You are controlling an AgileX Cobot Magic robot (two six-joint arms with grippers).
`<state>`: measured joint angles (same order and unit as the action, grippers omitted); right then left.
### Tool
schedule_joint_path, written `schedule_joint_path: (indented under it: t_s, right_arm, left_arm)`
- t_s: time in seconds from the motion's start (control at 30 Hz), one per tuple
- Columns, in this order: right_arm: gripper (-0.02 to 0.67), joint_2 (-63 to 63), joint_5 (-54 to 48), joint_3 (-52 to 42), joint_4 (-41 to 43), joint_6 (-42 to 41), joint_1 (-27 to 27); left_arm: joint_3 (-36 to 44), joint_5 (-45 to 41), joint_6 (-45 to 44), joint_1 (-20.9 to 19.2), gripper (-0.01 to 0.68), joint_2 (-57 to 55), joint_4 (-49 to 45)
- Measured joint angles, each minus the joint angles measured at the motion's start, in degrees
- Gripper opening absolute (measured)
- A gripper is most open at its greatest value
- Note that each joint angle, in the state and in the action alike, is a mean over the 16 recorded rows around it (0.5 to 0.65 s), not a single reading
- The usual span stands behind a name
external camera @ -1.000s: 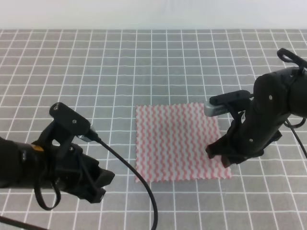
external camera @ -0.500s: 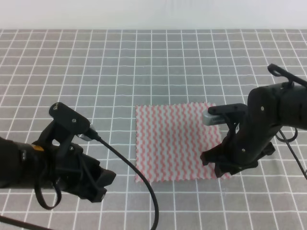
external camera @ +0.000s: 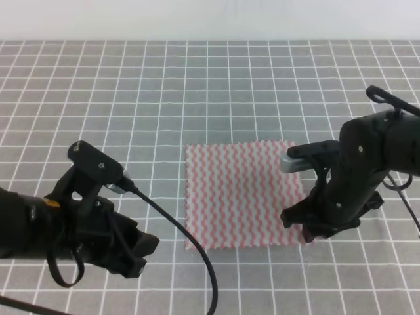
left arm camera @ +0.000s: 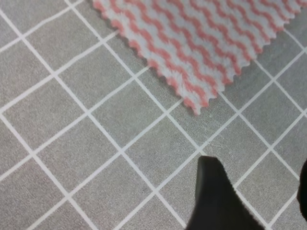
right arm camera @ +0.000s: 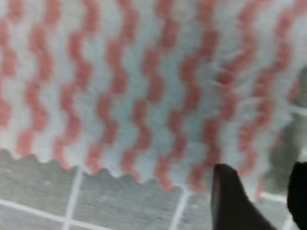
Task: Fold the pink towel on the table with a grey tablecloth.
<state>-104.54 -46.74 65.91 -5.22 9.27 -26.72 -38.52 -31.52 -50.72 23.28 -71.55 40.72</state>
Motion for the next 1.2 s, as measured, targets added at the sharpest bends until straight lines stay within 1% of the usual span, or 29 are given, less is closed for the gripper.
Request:
schedule_joint_path:
  t_s: [0.3, 0.47, 0.63, 1.0, 1.1, 1.2]
  right_arm:
    - [0.301, -0.3, 0.4, 0.0, 0.1, 1.5, 0.0]
    - [0.284, -1.0, 1.2, 0.1, -0.8, 1.4, 0.0]
    - [0.229, -1.6, 1.2, 0.7, -1.0, 1.3, 0.0]
    - [0.041, -2.1, -0.3, 4.6, -0.6, -0.6, 0.0]
    - [0.008, -2.2, -0.8, 6.2, -0.6, -1.7, 0.0]
    - [-0.009, -2.2, -1.1, 7.7, -0.5, -2.7, 0.0]
  left_arm:
    - [0.0, 0.2, -0.1, 0.0, 0.338, 0.1, 0.1]
    - [0.0, 0.3, -0.1, 0.0, 0.338, 0.0, 0.0]
    - [0.0, 0.4, -0.2, 0.0, 0.337, 0.2, 0.1]
    - [0.0, 0.8, -3.2, 0.0, 0.336, -0.2, 0.0]
    - [0.0, 1.0, -5.3, 0.0, 0.336, -0.5, 0.1]
    - [0.0, 1.4, -8.0, 0.2, 0.336, -0.9, 0.2]
